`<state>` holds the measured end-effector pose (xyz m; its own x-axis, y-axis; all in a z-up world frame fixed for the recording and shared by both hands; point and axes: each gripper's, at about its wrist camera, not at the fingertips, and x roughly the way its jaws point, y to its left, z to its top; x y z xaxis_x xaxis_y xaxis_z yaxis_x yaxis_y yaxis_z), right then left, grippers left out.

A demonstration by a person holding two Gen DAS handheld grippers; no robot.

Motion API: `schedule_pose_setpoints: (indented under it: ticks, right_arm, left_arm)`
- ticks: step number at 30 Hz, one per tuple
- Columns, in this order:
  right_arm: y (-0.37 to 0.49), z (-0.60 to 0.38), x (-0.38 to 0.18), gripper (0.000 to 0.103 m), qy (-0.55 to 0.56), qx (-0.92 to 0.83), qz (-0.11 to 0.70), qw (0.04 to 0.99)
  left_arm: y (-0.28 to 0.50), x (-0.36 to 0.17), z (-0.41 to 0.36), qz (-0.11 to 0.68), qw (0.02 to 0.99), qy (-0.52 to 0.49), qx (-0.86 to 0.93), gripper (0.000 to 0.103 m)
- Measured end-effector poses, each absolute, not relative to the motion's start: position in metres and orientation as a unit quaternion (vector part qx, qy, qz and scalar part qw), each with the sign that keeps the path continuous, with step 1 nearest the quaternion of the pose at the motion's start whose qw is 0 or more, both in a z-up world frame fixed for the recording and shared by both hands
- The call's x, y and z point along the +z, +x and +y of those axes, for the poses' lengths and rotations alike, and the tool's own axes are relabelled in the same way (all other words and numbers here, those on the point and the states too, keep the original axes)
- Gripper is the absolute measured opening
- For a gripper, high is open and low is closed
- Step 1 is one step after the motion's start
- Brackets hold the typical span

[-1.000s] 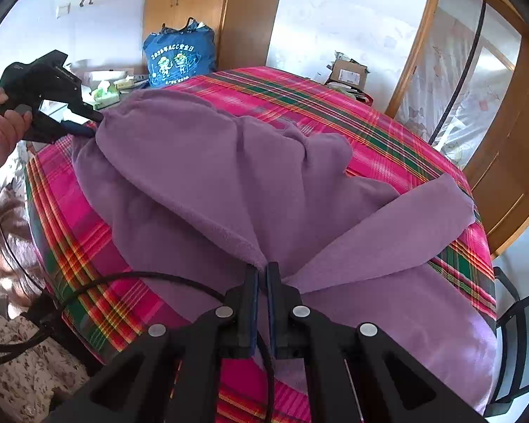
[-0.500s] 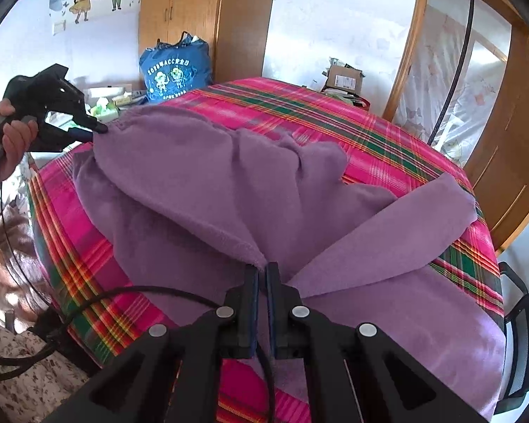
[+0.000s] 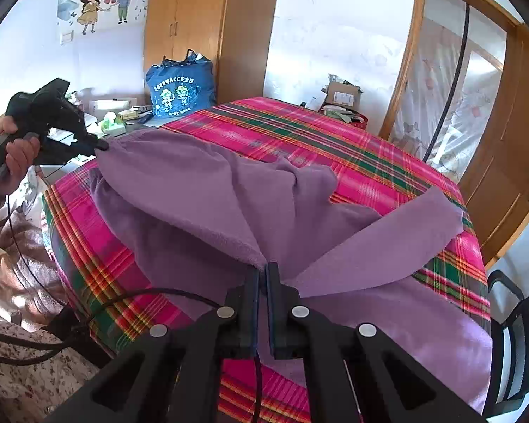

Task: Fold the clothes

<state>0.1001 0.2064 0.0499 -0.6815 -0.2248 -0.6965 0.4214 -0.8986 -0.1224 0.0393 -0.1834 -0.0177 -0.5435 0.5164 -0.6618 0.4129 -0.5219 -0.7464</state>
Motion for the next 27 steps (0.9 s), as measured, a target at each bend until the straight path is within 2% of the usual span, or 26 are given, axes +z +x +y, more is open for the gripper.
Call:
schedule_pose_setpoints:
  ticks: [7, 17, 24, 27]
  right_arm:
    - [0.091, 0.208, 0.020, 0.004, 0.397, -0.890, 0.141, 0.175]
    - [0.083, 0.208, 0.006, 0.005, 0.423, -0.877, 0.140, 0.181]
    - [0.090, 0.222, 0.022, 0.007, 0.421, -0.883, 0.099, 0.181]
    - [0.098, 0.231, 0.035, 0.008, 0.411, -0.891, 0.087, 0.173]
  left_arm:
    - [0.038, -0.041, -0.187, -0.495, 0.024, -0.499, 0.711, 0.009]
    - [0.038, -0.029, -0.185, -0.470, 0.022, -0.501, 0.726, 0.011]
    - [0.038, -0.018, -0.187, -0.452, 0.022, -0.506, 0.734, 0.011]
    - [0.046, -0.007, -0.192, -0.436, 0.015, -0.506, 0.744, 0.016]
